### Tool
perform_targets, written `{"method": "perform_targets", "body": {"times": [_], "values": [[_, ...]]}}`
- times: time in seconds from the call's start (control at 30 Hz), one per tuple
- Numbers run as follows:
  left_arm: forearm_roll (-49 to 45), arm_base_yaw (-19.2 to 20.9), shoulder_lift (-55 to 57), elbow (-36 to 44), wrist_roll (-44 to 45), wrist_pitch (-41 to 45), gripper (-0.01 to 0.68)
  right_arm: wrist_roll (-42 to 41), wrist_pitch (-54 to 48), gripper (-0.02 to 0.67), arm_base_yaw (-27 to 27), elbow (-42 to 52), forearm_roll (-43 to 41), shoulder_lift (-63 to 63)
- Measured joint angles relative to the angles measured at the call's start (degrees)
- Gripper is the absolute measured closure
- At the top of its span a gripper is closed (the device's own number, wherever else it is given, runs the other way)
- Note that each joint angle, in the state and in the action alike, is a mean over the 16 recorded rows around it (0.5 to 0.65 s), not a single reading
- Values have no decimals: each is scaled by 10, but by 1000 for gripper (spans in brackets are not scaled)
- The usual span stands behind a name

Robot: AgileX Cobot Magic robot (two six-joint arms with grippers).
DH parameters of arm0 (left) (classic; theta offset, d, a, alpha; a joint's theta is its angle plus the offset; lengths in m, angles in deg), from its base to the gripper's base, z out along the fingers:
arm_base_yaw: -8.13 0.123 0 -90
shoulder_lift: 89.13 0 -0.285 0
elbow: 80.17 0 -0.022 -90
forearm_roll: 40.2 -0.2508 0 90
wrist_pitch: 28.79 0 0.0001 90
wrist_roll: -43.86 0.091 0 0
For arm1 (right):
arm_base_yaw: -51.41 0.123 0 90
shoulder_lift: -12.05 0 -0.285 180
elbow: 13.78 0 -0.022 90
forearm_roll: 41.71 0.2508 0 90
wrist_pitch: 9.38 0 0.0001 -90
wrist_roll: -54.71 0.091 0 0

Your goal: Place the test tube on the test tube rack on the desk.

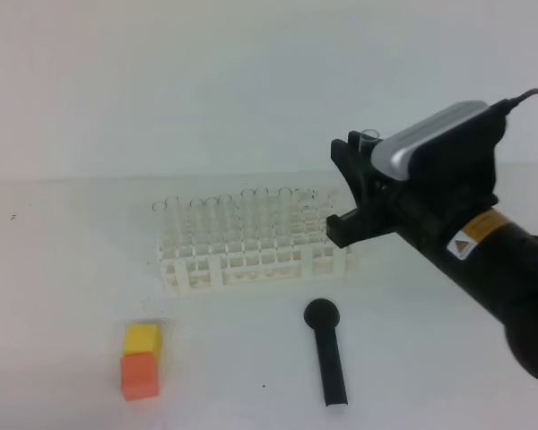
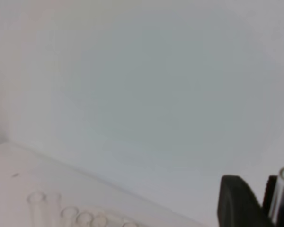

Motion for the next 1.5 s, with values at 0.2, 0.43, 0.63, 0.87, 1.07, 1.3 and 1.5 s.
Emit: {"method": "perform_targets", "body": {"times": [0.2, 0.43, 0.63, 0.87, 1.07, 1.3, 1.5], "values": [[-8, 0, 0, 0, -32, -1, 674, 21, 90, 536, 3, -54, -17, -113], [-14, 0, 0, 0, -53, -2, 674, 31, 128, 536, 4, -117, -21, -203], [-17, 0, 0, 0, -51, -3, 674, 48, 133, 536, 4, -143, -32, -242], [-17, 0, 0, 0, -49, -3, 674, 60, 147, 536, 3, -150, -26, -266], [-17, 0, 0, 0, -48, -1, 674, 61, 161, 536, 0, -153, -20, -280], [-17, 0, 0, 0, -48, 0, 674, 58, 170, 536, -3, -156, -15, -285], [-17, 0, 0, 0, -48, 0, 674, 57, 172, 536, -5, -157, -14, -285]]}}
